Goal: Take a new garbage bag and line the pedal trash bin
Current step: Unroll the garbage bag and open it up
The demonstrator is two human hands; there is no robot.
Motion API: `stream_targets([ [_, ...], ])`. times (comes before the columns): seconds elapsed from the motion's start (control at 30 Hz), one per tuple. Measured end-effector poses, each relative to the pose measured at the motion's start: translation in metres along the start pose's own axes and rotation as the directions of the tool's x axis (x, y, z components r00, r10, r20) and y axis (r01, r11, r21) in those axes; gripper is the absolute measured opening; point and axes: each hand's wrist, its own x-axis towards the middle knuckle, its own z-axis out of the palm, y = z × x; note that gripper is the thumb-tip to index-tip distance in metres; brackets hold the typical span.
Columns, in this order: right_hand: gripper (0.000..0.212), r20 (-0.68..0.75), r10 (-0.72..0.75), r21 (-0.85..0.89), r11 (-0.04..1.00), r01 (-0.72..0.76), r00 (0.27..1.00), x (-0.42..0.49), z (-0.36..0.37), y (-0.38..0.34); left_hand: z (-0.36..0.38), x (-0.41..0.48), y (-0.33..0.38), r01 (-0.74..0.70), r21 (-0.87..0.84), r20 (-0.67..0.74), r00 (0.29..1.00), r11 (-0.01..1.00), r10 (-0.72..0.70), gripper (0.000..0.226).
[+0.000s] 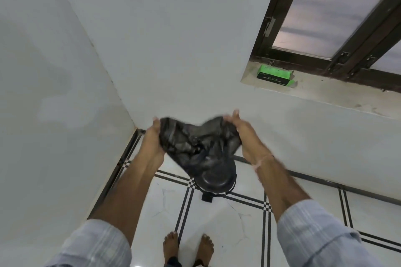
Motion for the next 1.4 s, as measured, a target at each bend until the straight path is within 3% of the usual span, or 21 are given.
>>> stream_targets([
  [0.03,0.059,-0.079,-0.224,-0.058,0.974,0.22,0.971,0.005,0.009,-0.017,0.018,0.001,0.016,-0.109,0.013,0.019,0.994,0.994,0.109,0.059],
  [0.07,0.056,-0.161,-0.494,-0.216,0.863,0.458,0.855,0.006,0.015,-0.031,0.03,0.0,0.03,-0.237,0.06,0.025,0.971,0.97,0.236,0.06],
  [0.1,0.054,-0.146,-0.716,-0.493,0.651,0.577,0.682,0.008,0.015,-0.032,0.037,-0.002,0.035,-0.363,0.155,0.047,0.932,0.919,0.36,0.056],
  [0.13,0.055,-0.041,-0.804,-0.722,0.435,0.539,0.594,0.012,0.013,-0.022,0.036,-0.003,0.028,-0.416,0.28,0.085,0.908,0.865,0.409,0.047],
  [0.17,0.056,0.054,-0.711,-0.85,0.336,0.406,0.701,0.014,0.012,-0.003,0.028,0.003,0.015,-0.391,0.448,0.09,0.914,0.804,0.395,0.04],
  [0.2,0.057,0.08,-0.434,-0.904,0.347,0.249,0.897,0.005,0.007,0.03,0.008,0.005,-0.014,-0.247,0.565,0.042,0.961,0.787,0.272,0.035],
  [0.23,0.057,0.034,-0.099,-0.885,0.46,0.076,0.995,-0.006,-0.001,0.062,-0.014,0.0,-0.04,-0.044,0.538,-0.033,0.997,0.842,0.073,0.033],
  [0.3,0.059,-0.061,0.249,-0.488,0.837,-0.246,0.967,-0.019,-0.019,0.102,-0.06,-0.011,-0.073,0.348,0.295,-0.116,0.938,0.89,-0.328,0.038],
  [0.37,0.063,-0.103,0.416,-0.007,0.908,-0.419,0.903,-0.018,-0.027,0.103,-0.085,-0.013,-0.083,0.434,0.04,-0.142,0.894,0.9,-0.425,0.046],
  [0.47,0.065,-0.066,0.282,0.071,0.958,-0.277,0.957,-0.002,-0.01,0.069,-0.066,0.006,-0.056,0.224,-0.108,-0.192,0.951,0.969,-0.242,0.039],
  [0.53,0.058,-0.159,-0.161,-0.118,0.983,0.143,0.974,0.006,0.009,0.044,-0.031,0.007,-0.021,0.01,-0.053,-0.106,0.994,0.999,-0.015,0.038],
  [0.57,0.054,-0.208,-0.455,-0.347,0.862,0.37,0.866,0.004,0.014,0.036,-0.017,0.002,-0.009,-0.071,0.028,-0.064,0.995,0.997,0.073,0.037],
  [0.6,0.054,-0.143,-0.653,-0.643,0.632,0.432,0.743,0.001,0.017,0.037,-0.011,-0.001,-0.007,-0.13,0.15,-0.06,0.988,0.98,0.14,0.035],
  [0.63,0.058,0.011,-0.688,-0.855,0.37,0.363,0.725,0.001,0.018,0.05,-0.015,-0.002,-0.011,-0.143,0.289,-0.061,0.984,0.947,0.168,0.032],
  [0.67,0.06,0.117,-0.528,-0.939,0.217,0.267,0.841,-0.007,0.019,0.068,-0.026,-0.003,-0.023,-0.07,0.406,-0.108,0.986,0.911,0.124,0.03],
  [0.7,0.061,0.107,-0.231,-0.965,0.209,0.157,0.967,-0.015,0.016,0.091,-0.04,-0.005,-0.037,0.072,0.416,-0.165,0.986,0.906,-0.003,0.028],
  [0.77,0.066,0.008,0.252,-0.829,0.543,-0.135,0.968,-0.027,0.006,0.12,-0.074,-0.011,-0.061,0.36,0.283,-0.207,0.928,0.889,-0.31,0.026],
  [0.8,0.067,-0.009,0.336,-0.596,0.754,-0.274,0.942,-0.027,0.002,0.122,-0.087,-0.013,-0.06,0.423,0.185,-0.2,0.9,0.887,-0.387,0.027],
  [0.87,0.071,-0.009,0.354,-0.181,0.919,-0.35,0.935,-0.024,-0.008,0.119,-0.108,-0.007,-0.056,0.429,0.04,-0.142,0.896,0.902,-0.42,0.03],
  [1.03,0.092,-0.077,0.258,0.121,0.961,-0.248,0.963,-0.03,-0.021,0.101,-0.121,0.012,-0.038,0.29,-0.18,-0.067,0.95,0.94,-0.306,0.048],
  [1.4,0.063,-0.185,0.089,0.186,0.981,-0.055,0.979,-0.014,0.011,0.086,-0.092,0.038,-0.033,0.055,-0.096,0.159,0.986,0.994,-0.039,0.026],
])
